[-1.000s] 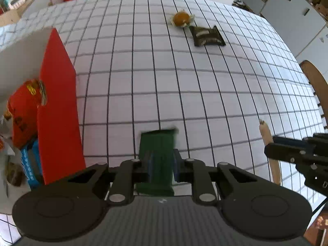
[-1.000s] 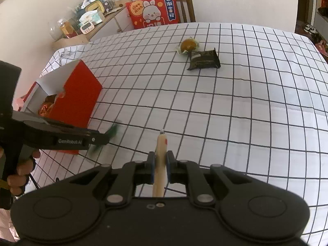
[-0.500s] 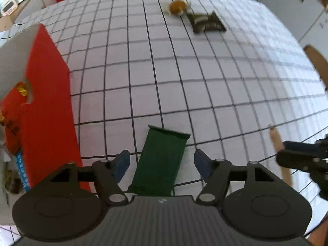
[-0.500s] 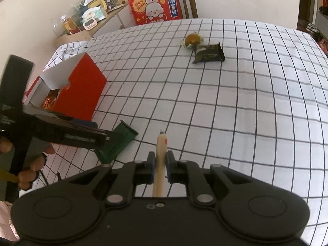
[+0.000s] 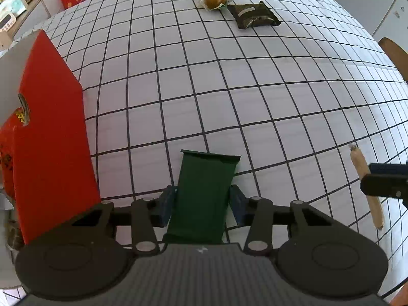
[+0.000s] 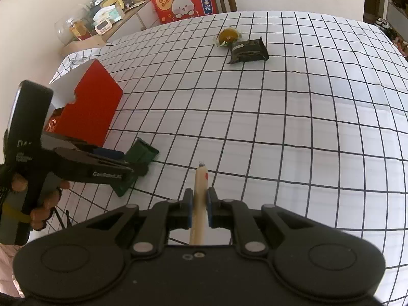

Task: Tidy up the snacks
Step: 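Carry the cracker pack with left tool while right tool carries the stick over the box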

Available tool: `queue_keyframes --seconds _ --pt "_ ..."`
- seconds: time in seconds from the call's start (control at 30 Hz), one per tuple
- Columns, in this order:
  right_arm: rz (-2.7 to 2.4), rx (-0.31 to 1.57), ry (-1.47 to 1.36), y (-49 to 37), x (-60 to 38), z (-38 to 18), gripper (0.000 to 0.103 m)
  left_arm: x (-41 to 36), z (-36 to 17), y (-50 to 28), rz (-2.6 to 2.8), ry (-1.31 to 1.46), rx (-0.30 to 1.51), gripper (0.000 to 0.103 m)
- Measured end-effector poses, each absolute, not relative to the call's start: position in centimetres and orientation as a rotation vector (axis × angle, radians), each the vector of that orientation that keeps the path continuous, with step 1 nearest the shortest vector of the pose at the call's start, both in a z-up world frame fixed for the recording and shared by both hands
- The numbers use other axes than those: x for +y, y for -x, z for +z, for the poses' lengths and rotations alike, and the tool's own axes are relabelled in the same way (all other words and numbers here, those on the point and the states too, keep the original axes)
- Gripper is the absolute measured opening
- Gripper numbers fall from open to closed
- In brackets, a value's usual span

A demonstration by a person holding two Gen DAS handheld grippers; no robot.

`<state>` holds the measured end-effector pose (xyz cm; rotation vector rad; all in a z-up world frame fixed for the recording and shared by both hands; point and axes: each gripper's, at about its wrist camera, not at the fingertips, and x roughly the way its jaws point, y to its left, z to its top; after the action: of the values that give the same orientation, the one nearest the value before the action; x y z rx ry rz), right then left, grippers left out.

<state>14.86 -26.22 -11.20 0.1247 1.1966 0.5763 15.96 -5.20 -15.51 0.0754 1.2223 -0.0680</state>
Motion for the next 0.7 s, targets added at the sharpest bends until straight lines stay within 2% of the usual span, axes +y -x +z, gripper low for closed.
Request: queue_keyframes --seconds 0.37,0.7 --pt "0.585 1.179 -0.118 -15.5 -25.5 -10.3 0.009 -4.0 -12.6 -15.1 -0.023 0.050 1.192 0.044" --pt "0.651 1.107 -0.112 -15.8 -22.9 -6.7 0.009 -2.3 -5.1 -11.5 0.018 0.102 1.060 0.044"
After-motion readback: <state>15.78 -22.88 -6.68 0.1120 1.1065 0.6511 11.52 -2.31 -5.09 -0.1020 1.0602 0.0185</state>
